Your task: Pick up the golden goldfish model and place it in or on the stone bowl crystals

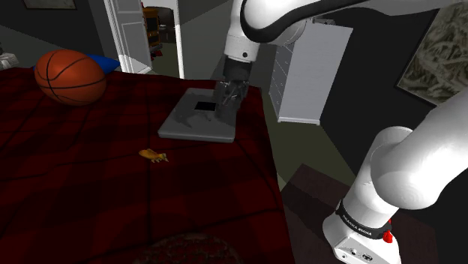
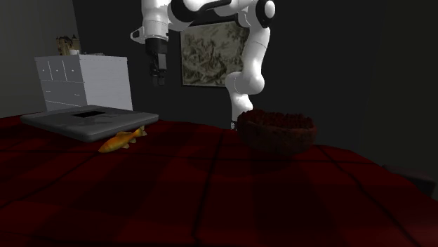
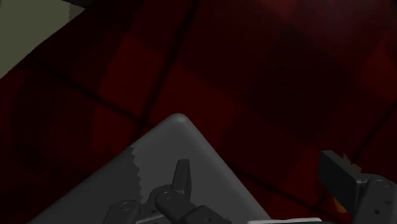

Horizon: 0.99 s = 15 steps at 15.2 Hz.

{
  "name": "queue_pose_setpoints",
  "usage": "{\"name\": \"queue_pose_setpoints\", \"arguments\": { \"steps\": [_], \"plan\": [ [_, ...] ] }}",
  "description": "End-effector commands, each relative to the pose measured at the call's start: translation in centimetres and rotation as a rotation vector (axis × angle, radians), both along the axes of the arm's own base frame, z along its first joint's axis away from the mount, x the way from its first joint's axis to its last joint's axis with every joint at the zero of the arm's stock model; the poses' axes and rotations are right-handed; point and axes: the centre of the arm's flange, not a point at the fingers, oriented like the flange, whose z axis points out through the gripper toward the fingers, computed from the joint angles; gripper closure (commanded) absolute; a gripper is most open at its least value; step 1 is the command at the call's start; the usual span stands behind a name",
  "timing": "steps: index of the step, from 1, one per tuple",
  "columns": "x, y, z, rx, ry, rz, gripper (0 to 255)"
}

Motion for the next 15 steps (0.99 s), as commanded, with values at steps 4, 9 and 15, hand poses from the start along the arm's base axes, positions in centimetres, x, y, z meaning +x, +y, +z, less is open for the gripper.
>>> {"name": "queue_pose_setpoints", "arguments": {
  "steps": [4,9,15],
  "plan": [
    [3.5,4.7,-2.6,0.006,-0.020,0.056,0],
    [6.9,9.6,-5.0,0.010,-0.039,0.111,0],
    [10.6,15.8,-7.9,0.016,-0.062,0.178,0]
  ]
}}
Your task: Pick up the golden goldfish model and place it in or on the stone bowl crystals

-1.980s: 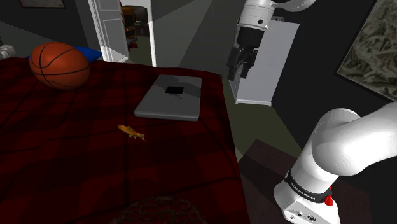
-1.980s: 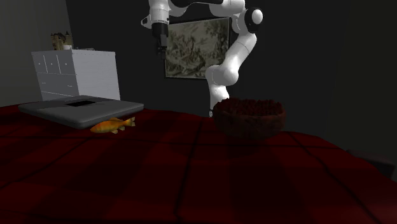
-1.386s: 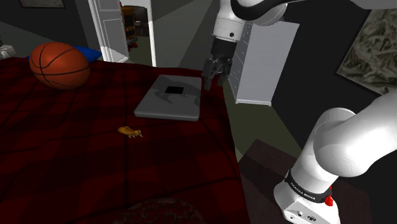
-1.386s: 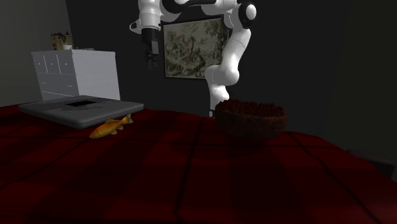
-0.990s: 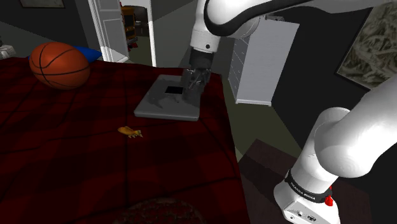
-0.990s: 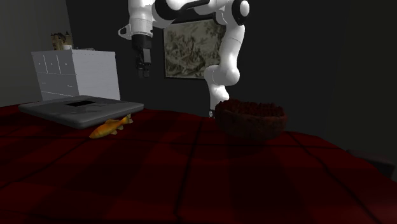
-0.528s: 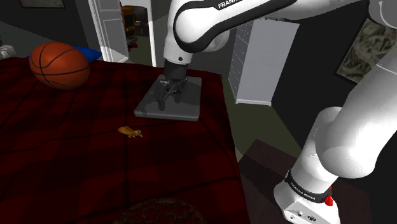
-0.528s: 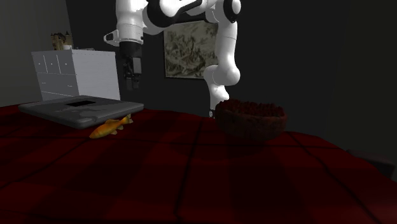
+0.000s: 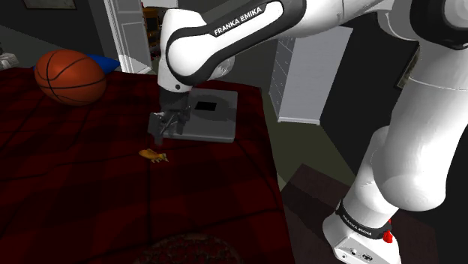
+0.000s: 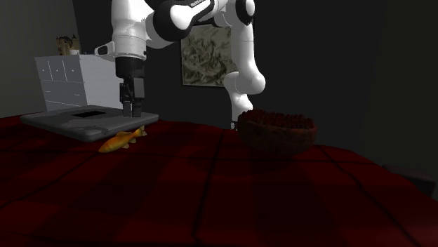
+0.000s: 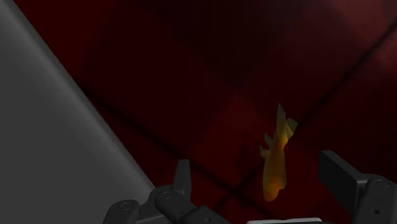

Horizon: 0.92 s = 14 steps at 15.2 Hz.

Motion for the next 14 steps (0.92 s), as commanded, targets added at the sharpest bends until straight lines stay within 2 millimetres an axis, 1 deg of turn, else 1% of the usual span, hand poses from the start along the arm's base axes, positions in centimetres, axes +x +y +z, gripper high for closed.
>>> {"name": "queue_pose_setpoints", "arguments": {
  "steps": [1,3,4,10,11,14],
  "plan": [
    [1.4,2.2,-1.0,0.003,-0.008,0.022,0],
    [2.6,4.3,-2.0,0.004,-0.016,0.044,0],
    [2.6,4.3,-2.0,0.004,-0.016,0.045,0],
    [2.9,4.9,-5.0,0.004,-0.016,0.045,0],
    [3.0,5.1,-5.9,0.004,-0.016,0.045,0],
    [3.0,5.1,-5.9,0.004,-0.016,0.045,0]
  ]
}}
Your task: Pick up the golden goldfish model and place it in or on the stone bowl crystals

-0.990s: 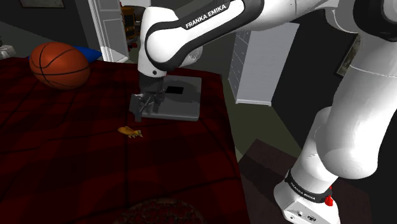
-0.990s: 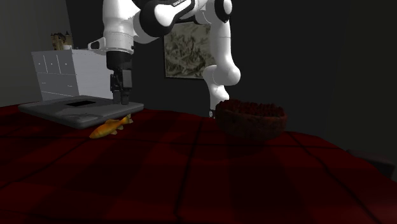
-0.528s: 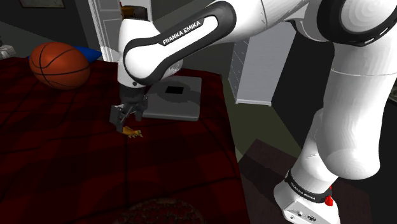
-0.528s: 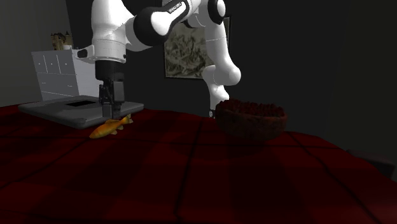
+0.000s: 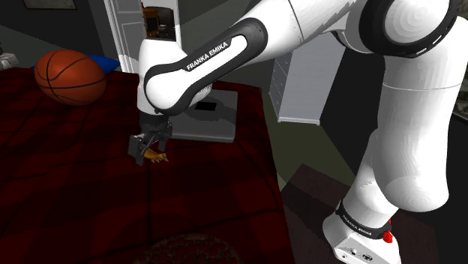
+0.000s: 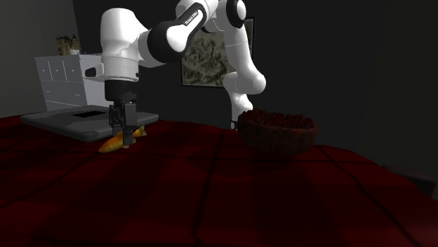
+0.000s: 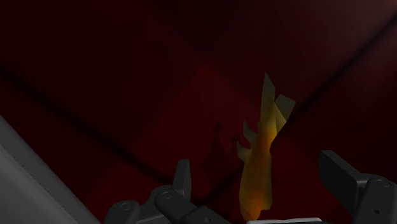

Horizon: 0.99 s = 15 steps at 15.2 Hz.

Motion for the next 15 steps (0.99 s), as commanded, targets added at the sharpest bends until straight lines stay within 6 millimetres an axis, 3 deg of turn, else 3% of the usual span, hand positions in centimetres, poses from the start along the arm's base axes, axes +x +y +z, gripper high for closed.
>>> {"name": "queue_pose_setpoints", "arguments": {
  "steps": [1,5,6,15],
  "plan": [
    [0.02,0.00,-0.06,0.000,0.000,0.000,0],
    [0.02,-0.01,-0.05,0.000,0.000,0.000,0],
    [0.02,-0.01,-0.05,0.000,0.000,0.000,255],
    [0.02,0.00,-0.06,0.000,0.000,0.000,255]
  ]
}}
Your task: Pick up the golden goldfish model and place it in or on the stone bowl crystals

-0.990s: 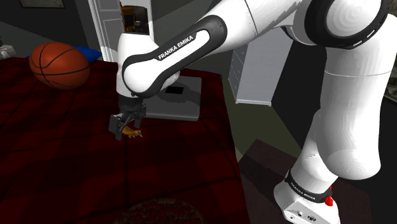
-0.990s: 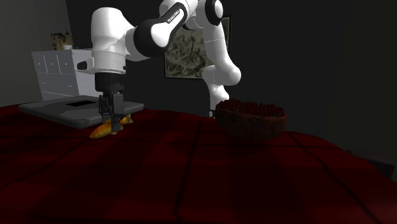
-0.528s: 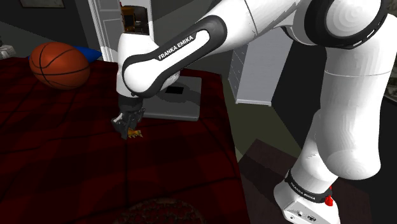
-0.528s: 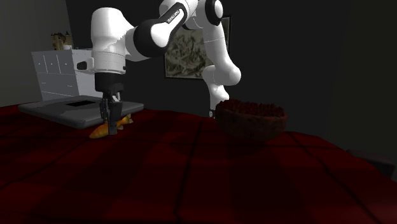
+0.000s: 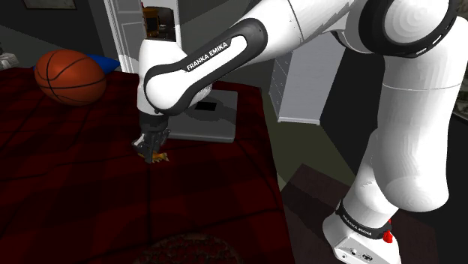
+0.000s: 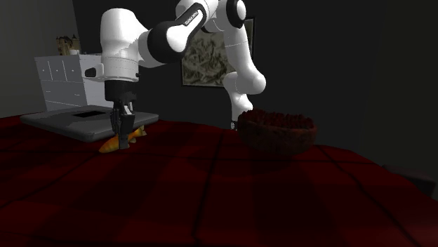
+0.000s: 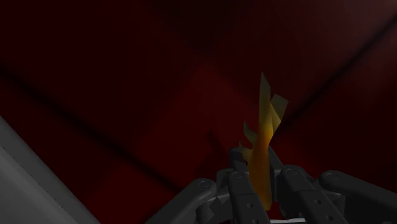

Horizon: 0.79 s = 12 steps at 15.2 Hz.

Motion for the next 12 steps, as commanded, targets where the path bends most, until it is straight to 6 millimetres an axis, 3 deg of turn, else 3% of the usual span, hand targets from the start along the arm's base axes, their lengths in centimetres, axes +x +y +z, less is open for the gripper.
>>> {"name": "queue_pose_setpoints", "arguments": {
  "steps": [1,12],
  "plan": [
    [0.0,0.0,0.5,0.000,0.000,0.000,255],
    [0.0,0.0,6.3,0.000,0.000,0.000,255]
  ]
}}
